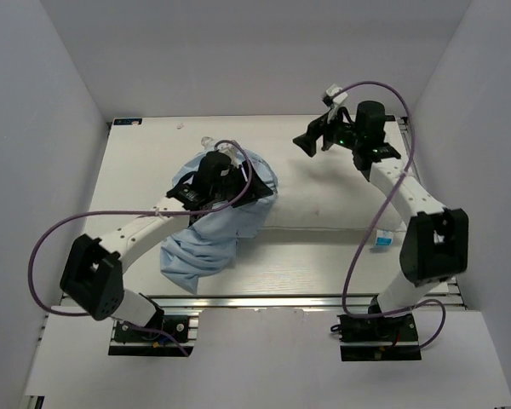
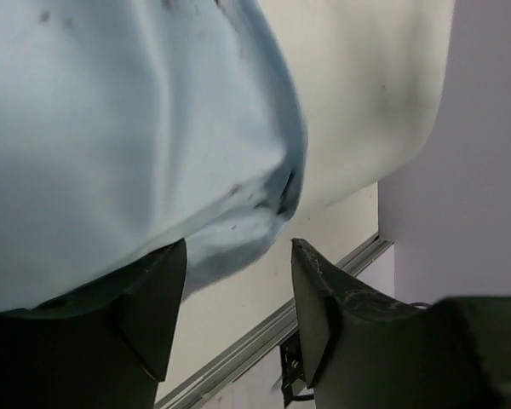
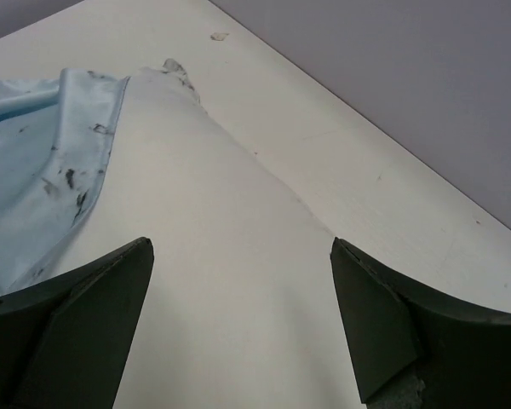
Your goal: Put the pillow into the pillowcase
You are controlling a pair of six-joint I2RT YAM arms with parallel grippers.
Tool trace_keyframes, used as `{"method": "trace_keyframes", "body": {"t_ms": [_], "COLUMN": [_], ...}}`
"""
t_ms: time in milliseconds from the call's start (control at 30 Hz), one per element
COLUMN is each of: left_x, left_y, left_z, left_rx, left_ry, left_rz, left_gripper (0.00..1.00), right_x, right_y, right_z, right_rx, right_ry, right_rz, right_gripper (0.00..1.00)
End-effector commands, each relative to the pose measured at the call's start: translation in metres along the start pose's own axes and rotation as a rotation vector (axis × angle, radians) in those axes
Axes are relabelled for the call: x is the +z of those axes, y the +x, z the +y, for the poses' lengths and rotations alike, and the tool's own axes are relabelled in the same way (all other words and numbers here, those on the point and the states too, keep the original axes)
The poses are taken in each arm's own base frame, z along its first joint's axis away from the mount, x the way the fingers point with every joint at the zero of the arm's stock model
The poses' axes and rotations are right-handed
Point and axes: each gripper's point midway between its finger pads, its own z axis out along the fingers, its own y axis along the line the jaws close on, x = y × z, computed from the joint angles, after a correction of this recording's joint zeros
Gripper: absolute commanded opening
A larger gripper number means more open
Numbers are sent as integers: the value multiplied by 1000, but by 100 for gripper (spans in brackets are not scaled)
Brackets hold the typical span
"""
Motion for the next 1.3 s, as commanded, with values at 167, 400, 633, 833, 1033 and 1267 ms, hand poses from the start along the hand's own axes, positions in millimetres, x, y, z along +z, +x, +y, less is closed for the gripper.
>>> {"method": "trace_keyframes", "body": {"t_ms": [167, 400, 633, 833, 1033, 1267], "left_x": [-60, -84, -78, -83, -88, -106], "left_y": [-26, -55, -80, -115, -142, -159], "left_z": [-16, -8, 30, 19, -6, -23], "left_rx": [86, 73, -35, -49, -36, -88], "left_ry": [-2, -97, -161, -104, -65, -41], "left_rz": [-143, -259, -259, -320, -354, -390], "left_gripper": [73, 78, 78, 77, 76, 67], "right_x": [75, 100, 91, 76, 63, 41], "right_y": [22, 83, 118, 98, 18, -58], "right_z": [-40, -41, -17, 6, 2, 8], "right_rx": [-40, 13, 74, 103, 24, -149], "right_ry": [-80, -195, -320, -397, -311, -186], "right_rz": [67, 246, 323, 291, 140, -17], "right_gripper": [89, 87, 43, 10, 0, 0]}}
